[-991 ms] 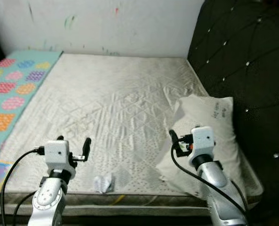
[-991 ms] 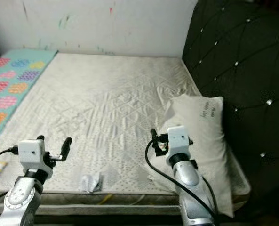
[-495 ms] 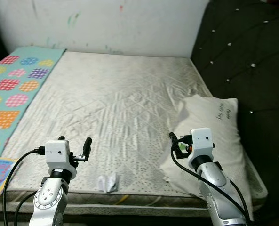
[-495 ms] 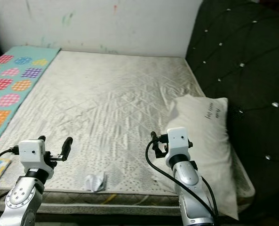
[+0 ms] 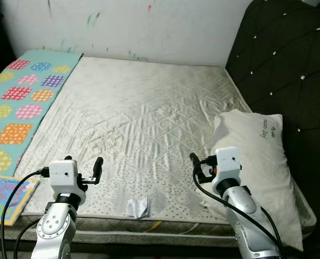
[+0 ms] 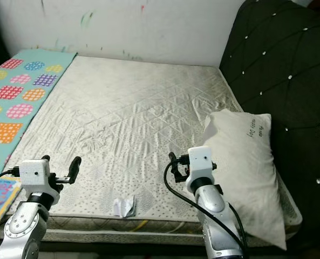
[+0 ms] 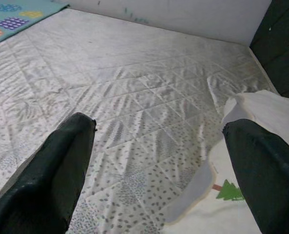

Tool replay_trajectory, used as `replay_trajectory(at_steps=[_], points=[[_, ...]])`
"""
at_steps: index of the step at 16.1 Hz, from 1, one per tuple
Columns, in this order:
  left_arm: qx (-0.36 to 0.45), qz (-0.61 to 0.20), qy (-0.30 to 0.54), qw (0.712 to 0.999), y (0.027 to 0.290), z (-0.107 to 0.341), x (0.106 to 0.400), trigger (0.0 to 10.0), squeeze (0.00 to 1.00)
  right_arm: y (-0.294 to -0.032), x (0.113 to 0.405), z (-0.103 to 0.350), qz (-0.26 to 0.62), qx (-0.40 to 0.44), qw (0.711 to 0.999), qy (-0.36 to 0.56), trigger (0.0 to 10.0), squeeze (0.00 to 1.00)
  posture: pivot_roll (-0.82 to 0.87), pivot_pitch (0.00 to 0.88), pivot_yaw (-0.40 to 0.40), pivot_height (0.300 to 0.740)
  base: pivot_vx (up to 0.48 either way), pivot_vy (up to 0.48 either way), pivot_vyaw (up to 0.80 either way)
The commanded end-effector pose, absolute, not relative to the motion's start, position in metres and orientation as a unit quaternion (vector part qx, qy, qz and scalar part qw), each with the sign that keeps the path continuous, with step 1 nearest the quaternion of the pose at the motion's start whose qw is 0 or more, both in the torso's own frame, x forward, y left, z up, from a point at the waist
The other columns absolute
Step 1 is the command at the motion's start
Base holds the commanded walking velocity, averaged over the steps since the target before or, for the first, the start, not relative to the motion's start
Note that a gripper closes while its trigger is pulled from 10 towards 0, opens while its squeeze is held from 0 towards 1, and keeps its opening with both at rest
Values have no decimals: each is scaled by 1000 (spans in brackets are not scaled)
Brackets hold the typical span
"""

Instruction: Clean up the room

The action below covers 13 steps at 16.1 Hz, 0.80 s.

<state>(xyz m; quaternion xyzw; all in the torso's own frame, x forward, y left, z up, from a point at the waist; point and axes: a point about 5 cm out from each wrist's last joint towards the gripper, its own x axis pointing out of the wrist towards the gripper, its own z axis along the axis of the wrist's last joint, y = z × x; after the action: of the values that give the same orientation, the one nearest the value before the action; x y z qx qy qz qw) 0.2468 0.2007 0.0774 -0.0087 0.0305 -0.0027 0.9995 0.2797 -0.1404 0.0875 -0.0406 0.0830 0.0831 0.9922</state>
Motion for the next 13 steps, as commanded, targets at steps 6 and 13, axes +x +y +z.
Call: replay_trajectory(at_steps=[6,13], points=[[-8,-2,41,999,200,73,247,10000,0,-138,279,84,95,-45,990,91,10000,0,-88,0,-57,740,0,480,0],[-13,2,26,1000,200,76,251,10000,0,-131,289,83,99,-42,990,87,10000,0,-73,0,-52,740,0,273,0]])
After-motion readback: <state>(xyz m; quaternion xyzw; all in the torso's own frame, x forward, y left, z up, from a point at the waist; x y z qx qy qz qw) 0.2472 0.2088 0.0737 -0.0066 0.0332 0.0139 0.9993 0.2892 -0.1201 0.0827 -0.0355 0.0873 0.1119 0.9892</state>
